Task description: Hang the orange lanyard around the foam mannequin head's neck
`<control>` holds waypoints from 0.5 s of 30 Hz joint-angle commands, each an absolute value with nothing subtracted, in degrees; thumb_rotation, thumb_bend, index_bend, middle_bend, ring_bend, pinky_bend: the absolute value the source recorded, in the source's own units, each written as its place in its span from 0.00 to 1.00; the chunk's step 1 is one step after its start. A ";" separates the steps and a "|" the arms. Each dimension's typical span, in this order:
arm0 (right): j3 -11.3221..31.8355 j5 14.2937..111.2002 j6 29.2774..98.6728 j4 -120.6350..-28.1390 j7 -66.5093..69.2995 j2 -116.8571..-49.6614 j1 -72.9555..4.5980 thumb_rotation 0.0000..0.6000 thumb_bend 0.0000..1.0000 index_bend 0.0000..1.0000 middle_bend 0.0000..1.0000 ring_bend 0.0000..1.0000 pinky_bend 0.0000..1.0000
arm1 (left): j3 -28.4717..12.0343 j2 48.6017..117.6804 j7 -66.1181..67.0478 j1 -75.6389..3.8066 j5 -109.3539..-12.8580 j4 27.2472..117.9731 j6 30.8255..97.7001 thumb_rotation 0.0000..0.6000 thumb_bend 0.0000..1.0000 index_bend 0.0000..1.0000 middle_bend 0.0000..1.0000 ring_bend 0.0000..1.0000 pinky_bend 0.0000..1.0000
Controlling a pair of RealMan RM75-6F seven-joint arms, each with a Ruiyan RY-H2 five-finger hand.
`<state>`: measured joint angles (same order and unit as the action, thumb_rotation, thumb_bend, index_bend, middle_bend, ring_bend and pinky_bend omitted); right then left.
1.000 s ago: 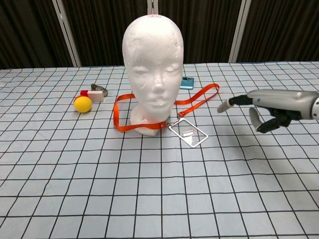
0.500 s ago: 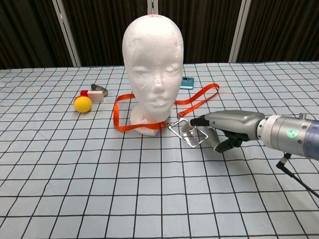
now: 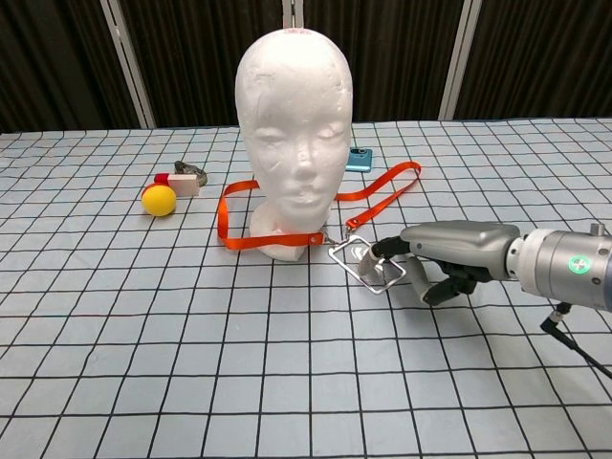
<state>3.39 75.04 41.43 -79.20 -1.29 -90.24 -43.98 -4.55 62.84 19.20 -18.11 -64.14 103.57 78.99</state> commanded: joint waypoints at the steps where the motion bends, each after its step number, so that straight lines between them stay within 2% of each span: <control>1: 2.54 75.97 41.33 -81.71 -0.50 -88.41 -43.56 1.00 1.00 0.25 0.23 0.16 0.13 | -4.71 62.95 19.36 -18.07 -64.08 103.50 78.65 1.00 0.00 0.00 0.00 0.00 0.00; 15: -1.39 77.71 36.57 -94.67 -0.22 -80.50 -44.31 1.00 1.00 0.27 0.25 0.18 0.17 | -5.34 62.91 19.29 -17.67 -64.55 103.67 77.60 1.00 0.00 0.00 0.00 0.00 0.00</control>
